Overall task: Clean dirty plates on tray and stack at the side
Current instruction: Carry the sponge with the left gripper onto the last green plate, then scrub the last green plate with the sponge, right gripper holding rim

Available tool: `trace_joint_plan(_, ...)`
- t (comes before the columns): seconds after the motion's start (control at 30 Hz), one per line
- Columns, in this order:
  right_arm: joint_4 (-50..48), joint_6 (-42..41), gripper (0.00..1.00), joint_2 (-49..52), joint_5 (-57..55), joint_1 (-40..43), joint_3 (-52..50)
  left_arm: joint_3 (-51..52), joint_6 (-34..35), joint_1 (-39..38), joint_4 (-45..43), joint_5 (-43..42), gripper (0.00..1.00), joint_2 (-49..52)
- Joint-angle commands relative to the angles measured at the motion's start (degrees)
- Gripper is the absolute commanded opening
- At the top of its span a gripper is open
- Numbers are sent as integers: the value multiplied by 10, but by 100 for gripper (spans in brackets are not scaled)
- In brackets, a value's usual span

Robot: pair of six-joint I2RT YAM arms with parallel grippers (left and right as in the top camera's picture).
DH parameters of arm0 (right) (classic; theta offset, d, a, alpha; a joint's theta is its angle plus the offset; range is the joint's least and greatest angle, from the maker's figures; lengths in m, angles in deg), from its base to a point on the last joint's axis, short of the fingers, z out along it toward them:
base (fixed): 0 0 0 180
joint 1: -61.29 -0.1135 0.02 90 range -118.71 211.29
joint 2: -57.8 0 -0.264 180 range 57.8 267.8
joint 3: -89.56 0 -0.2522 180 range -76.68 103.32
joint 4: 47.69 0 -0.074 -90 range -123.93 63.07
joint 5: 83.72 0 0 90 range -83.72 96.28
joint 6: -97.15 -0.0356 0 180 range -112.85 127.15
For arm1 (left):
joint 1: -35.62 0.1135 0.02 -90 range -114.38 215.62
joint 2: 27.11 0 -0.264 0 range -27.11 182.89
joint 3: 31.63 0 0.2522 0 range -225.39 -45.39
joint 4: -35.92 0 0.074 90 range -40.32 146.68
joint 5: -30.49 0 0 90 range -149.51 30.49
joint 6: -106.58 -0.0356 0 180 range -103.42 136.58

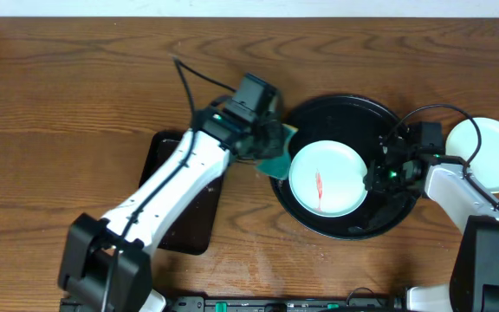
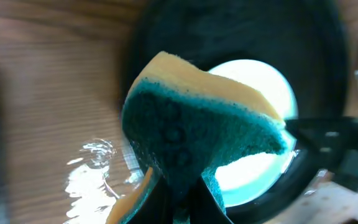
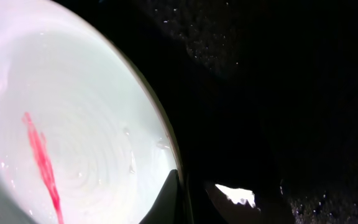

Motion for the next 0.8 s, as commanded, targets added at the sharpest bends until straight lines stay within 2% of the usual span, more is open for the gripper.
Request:
trace_joint_plan(0.0, 1, -22, 1, 5, -6, -23, -1, -13, 57, -32, -39, -37, 7, 35)
trace_joint_plan(0.1, -6, 17, 2, 5, -6, -27, -1, -13, 76, -55, -70, -46, 7, 66)
trace_joint_plan(0.2, -21, 33, 22, 5, -6, -27, -1, -13, 81, -75, -104, -79, 7, 105)
trace_joint_plan(0.23, -28, 34, 24, 5, -6, -27, -1, -13, 85, -82, -116, -85, 7, 119)
trace_joint_plan(0.33, -47, 38, 24, 5, -6, -27, -1, -13, 89, -95, -149, -101, 7, 157)
trace_joint_plan(0.4, -55, 46, 20, 5, -5, -27, -1, -13, 91, -98, -163, -116, 8, 186)
trace_joint_plan(0.5, -58, 49, 2, 5, -6, -29, -1, -13, 92, -96, -148, -122, 7, 232)
trace_joint_plan(0.57, -58, 49, 1, 5, -6, -32, -3, -13, 92, -93, -131, -114, 7, 242)
trace_joint_plan(0.67, -62, 47, 1, 5, -6, -37, -13, -23, 88, -90, -89, -66, 7, 241)
trace_joint_plan(0.77, -74, 46, 1, 5, -7, -40, -26, -59, 70, -89, -7, 20, 8, 241)
